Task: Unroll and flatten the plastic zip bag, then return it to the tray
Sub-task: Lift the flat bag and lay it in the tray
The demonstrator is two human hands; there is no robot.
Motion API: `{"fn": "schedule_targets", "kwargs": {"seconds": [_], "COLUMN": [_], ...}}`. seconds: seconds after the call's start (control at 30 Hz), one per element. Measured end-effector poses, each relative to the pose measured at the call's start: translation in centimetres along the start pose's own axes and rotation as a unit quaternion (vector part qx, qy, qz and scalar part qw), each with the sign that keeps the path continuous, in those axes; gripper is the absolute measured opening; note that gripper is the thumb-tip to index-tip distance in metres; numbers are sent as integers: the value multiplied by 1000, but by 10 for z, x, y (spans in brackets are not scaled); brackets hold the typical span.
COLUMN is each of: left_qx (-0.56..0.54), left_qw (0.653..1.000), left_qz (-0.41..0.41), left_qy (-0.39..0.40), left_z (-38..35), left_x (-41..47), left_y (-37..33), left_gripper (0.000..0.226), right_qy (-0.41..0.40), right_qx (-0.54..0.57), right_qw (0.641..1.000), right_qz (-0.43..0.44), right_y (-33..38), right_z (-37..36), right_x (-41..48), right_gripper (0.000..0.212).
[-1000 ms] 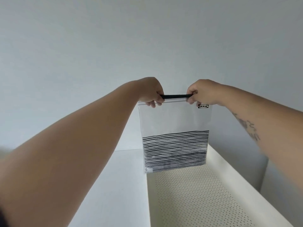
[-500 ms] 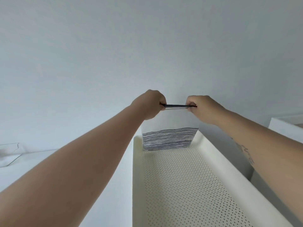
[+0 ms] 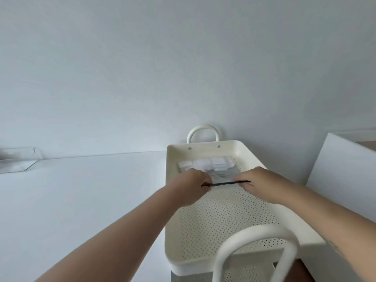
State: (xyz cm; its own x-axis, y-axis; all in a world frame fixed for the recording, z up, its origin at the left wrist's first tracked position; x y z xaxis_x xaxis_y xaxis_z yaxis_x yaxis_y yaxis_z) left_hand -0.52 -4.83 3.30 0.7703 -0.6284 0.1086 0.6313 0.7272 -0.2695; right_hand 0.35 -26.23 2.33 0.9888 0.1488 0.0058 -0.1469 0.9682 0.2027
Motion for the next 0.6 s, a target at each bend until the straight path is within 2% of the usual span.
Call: {"fn": "schedule_targets", "kwargs": {"seconds": [0.07,0.13,0.2,0.3,0.33,0.47,0.6], "left_qx": [6,35,56,69,72,87,87], "left_qw": [998,991,984,981,979,977,978], "left_qz": [21,33,38,57,63,68,71], "left_qy": [56,127,162,174,180,182,175], "left_z": [-23,-45,-59,-67,-67,-63,-62], "left_x": [-11,-20,-24,-22,-20,-11,-8], "left_y": [-2,-3,-6,-7,-6,-3,-1], "left_gripper": [28,48,62,68,67,52,52], "right_qy": [19,30,72,156,164,145,129], "right_qx": [-7,-23,-54,-71,-69,-69,-69], "right_qw": [1000,998,995,985,984,987,989], "right_qz": [13,40,51,32,23,15,17], "right_y": [-6,-11,-19,-26,-28,-33,-30], "right_z": [-22,-42,-61,-86,-90,-96,-94], "right_x": [-8,-11,-8,0,3,14,17], "right_gripper": [33,30,34,87,91,69,64]}}
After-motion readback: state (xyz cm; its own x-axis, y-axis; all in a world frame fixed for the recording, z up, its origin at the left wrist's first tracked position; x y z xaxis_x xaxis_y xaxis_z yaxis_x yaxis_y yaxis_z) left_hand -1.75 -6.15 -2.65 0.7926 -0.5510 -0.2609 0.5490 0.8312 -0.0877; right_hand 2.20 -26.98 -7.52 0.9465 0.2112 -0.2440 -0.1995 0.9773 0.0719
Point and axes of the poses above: each hand's wrist, its own x-axis towards the middle knuckle, its own z-axis out of the back of the hand, y = z × x, the point moved 3 cm from there along x, towards the middle knuckle, and after that the axes turned 11 degrees about -z, right-handed, at the moved point
